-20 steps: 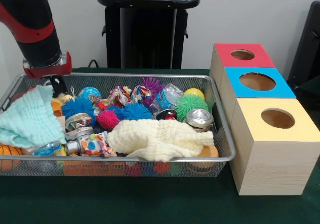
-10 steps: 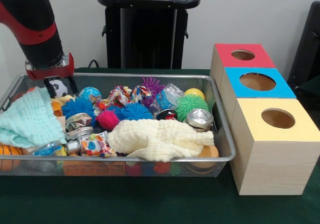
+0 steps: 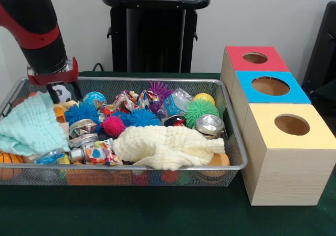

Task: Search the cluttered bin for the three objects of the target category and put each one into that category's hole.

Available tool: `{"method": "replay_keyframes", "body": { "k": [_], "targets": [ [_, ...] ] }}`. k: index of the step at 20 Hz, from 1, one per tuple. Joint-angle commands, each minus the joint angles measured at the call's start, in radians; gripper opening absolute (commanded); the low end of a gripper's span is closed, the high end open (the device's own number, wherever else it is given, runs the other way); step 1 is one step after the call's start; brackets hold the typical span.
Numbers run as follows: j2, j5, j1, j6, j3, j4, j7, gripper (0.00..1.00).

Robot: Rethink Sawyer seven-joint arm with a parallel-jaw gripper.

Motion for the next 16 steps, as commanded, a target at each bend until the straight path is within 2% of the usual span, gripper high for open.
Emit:
{"method": "replay_keyframes", "body": {
  "k": [1,8,13,16],
  "targets": [
    [0.056,0.017,0.014,0.036,0.058,-0.072,-0.16,1.0],
    [0.087,0.021,0.037,0.029,0.053,-0.12,-0.133,1.0],
    [0.103,0.022,0.052,-0.078,0.048,-0.11,-0.038,1.0],
    [0.125,0.017,0.08,-0.095,0.044,-0.138,-0.016,1.0]
  ]
}}
